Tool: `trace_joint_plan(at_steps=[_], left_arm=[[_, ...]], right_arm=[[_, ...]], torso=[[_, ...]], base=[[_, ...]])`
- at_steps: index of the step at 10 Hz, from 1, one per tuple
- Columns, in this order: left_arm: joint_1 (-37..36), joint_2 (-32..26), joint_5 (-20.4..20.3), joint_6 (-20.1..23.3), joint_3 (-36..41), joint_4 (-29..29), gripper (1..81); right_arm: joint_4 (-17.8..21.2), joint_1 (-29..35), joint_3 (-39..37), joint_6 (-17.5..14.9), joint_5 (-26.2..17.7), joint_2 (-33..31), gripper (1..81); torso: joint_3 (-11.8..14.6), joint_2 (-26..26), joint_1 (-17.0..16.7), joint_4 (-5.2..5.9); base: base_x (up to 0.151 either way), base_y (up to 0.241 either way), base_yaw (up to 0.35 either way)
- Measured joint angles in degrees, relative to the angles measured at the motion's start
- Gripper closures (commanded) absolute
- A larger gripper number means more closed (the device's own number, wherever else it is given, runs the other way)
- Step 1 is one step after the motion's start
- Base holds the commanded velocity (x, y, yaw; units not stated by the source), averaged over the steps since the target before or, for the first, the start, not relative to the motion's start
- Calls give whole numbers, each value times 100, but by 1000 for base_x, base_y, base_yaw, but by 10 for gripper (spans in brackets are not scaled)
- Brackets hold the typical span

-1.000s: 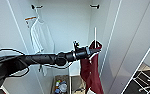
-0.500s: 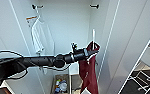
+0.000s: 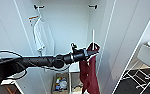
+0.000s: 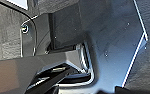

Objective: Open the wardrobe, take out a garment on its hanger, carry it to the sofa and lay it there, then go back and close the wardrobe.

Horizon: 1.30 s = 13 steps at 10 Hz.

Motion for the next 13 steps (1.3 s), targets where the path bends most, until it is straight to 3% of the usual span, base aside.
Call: trace_joint_plan(at_steps=[9,13], left_arm=[[243,-284,-69,85,343,-2,811],[211,-328,-85,80,456,-2,811]], right_arm=[[0,-28,0,-2,0,-2,10],[0,-24,0,-2,-17,-2,10]], torso=[[0,-2,-9,0],[0,-2,-13,0]], base=[[-88,0,0],[0,0,0]])
